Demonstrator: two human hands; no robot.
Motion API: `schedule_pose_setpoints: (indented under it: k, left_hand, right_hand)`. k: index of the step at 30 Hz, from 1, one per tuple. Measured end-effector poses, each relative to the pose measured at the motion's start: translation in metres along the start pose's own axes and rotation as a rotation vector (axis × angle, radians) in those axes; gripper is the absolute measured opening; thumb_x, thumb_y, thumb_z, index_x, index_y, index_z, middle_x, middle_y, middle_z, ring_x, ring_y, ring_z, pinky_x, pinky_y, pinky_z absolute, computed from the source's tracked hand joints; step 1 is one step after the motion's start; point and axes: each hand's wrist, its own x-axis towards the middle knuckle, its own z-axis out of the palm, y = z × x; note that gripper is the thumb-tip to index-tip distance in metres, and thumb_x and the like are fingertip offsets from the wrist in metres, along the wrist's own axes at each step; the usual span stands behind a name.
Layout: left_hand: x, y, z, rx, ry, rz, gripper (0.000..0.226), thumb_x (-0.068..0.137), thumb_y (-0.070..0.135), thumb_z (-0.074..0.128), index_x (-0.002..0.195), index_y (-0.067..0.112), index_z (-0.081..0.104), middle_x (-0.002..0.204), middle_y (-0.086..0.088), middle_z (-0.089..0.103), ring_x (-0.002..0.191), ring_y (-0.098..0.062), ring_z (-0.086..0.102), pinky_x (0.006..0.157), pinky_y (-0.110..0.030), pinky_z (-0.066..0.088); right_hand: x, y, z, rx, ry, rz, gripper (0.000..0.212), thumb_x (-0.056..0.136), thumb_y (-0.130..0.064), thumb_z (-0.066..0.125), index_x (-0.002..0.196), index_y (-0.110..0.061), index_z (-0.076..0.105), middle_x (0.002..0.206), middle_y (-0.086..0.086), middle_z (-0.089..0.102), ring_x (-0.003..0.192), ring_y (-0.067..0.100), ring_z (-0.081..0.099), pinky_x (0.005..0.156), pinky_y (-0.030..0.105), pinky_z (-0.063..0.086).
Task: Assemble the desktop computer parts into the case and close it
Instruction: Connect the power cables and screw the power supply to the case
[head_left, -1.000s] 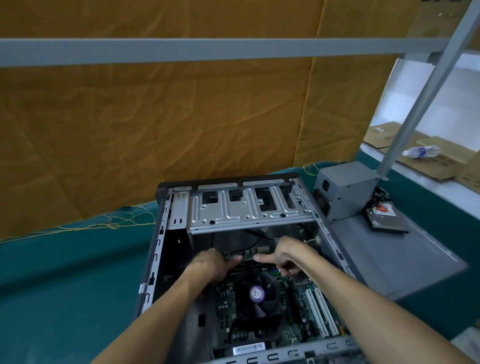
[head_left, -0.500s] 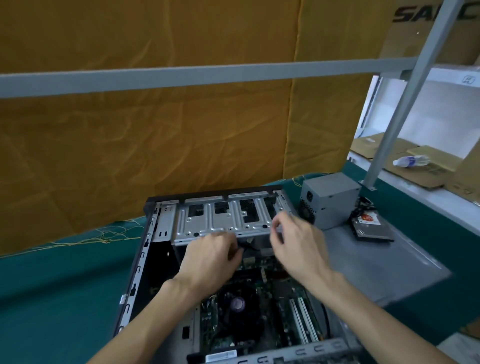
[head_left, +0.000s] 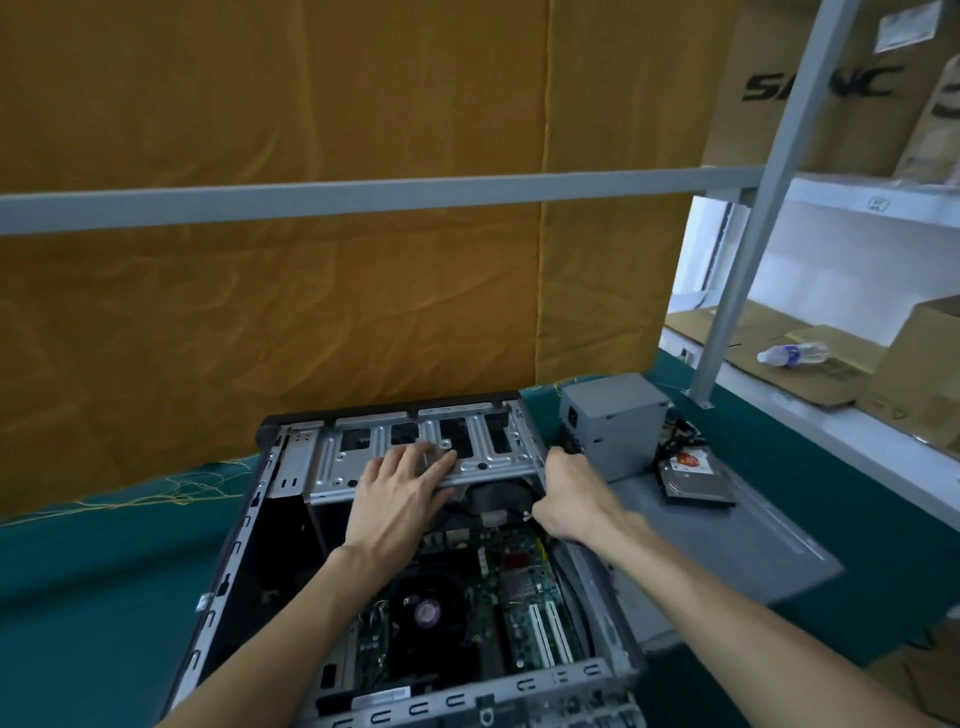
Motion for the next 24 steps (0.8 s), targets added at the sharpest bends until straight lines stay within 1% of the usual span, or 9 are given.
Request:
schedule_pose_setpoints:
  k: [3,5,8,10,12,14,17,20,24]
  left_hand:
    - [0.004,0.011,0.001,-0.003,-0.019,-0.037,0.046,0.103,0.048,0.050,0.145,0.030,0.053,0.141,-0.004,0.055,0.127,-0.031,0.053,0.098,-0.045,0.046]
    - [0.006,0.013,0.005,0.016,-0.014,-0.044,0.048,0.103,0.051,0.045,0.146,0.030,0.051,0.141,-0.003,0.054,0.126,-0.030,0.052,0.099,-0.044,0.045]
    - [0.011,0.013,0.008,0.023,0.007,-0.037,0.059,0.100,0.062,0.037,0.145,0.025,0.050,0.132,-0.004,0.054,0.117,-0.029,0.053,0.098,-0.042,0.045]
    - [0.018,0.014,0.010,0.031,-0.003,-0.044,0.073,0.097,0.070,0.028,0.150,0.022,0.043,0.135,-0.005,0.051,0.121,-0.029,0.050,0.103,-0.041,0.043]
    - [0.021,0.014,0.012,0.046,-0.012,-0.060,0.083,0.094,0.077,0.017,0.155,0.023,0.035,0.146,-0.004,0.045,0.134,-0.026,0.043,0.112,-0.039,0.037]
    - [0.020,0.014,0.015,0.031,0.012,-0.079,0.091,0.091,0.080,0.008,0.157,0.023,0.034,0.152,-0.003,0.044,0.141,-0.026,0.039,0.117,-0.040,0.034]
    - [0.019,0.013,0.019,-0.017,0.008,-0.095,0.092,0.090,0.082,0.011,0.158,0.023,0.033,0.152,-0.001,0.047,0.141,-0.024,0.042,0.115,-0.039,0.038]
    - [0.020,0.013,0.020,-0.026,0.007,-0.116,0.091,0.090,0.080,0.021,0.159,0.022,0.031,0.153,0.000,0.046,0.141,-0.021,0.044,0.114,-0.037,0.040]
    - [0.019,0.012,0.020,-0.037,0.025,-0.119,0.089,0.090,0.079,0.031,0.155,0.018,0.039,0.148,0.000,0.052,0.136,-0.022,0.050,0.109,-0.038,0.045]
  right_hand:
    - [0.005,0.009,-0.007,0.017,-0.024,-0.005,0.022,0.081,0.006,0.055,0.089,-0.012,0.045,0.084,0.005,0.055,0.068,0.019,0.054,0.046,0.031,0.034]
    - [0.011,0.019,-0.009,0.042,-0.063,-0.078,0.016,0.087,-0.007,0.062,0.095,-0.011,0.048,0.087,0.005,0.058,0.070,0.018,0.057,0.049,0.031,0.037]
    - [0.025,0.041,-0.023,0.302,-0.186,-0.160,0.040,0.096,-0.048,0.065,0.105,-0.009,0.064,0.076,-0.002,0.064,0.063,0.014,0.061,0.059,0.032,0.052]
    - [0.045,0.057,-0.038,0.339,-0.084,-0.186,0.031,0.099,-0.045,0.062,0.101,-0.014,0.070,0.078,-0.002,0.069,0.070,0.018,0.068,0.076,0.040,0.061]
    - [0.071,0.070,-0.052,0.165,0.115,-0.225,0.018,0.095,-0.023,0.069,0.113,-0.021,0.066,0.101,-0.002,0.070,0.093,0.019,0.068,0.087,0.045,0.059]
    - [0.098,0.074,-0.061,-0.100,0.156,-0.264,0.066,0.082,-0.007,0.075,0.142,-0.020,0.049,0.133,0.006,0.056,0.124,0.026,0.054,0.103,0.045,0.050]
    - [0.125,0.073,-0.065,-0.439,-0.017,-0.261,0.115,0.075,-0.010,0.083,0.163,-0.020,0.009,0.166,0.014,0.018,0.154,0.033,0.018,0.124,0.046,0.018]
    - [0.139,0.077,-0.061,-0.525,-0.180,-0.212,0.121,0.078,-0.013,0.083,0.163,-0.018,-0.003,0.170,0.012,0.008,0.156,0.029,0.011,0.126,0.045,0.017]
    - [0.141,0.079,-0.058,-0.705,-0.037,-0.297,0.100,0.080,-0.023,0.081,0.158,-0.007,0.021,0.155,0.013,0.033,0.140,0.031,0.035,0.116,0.041,0.034]
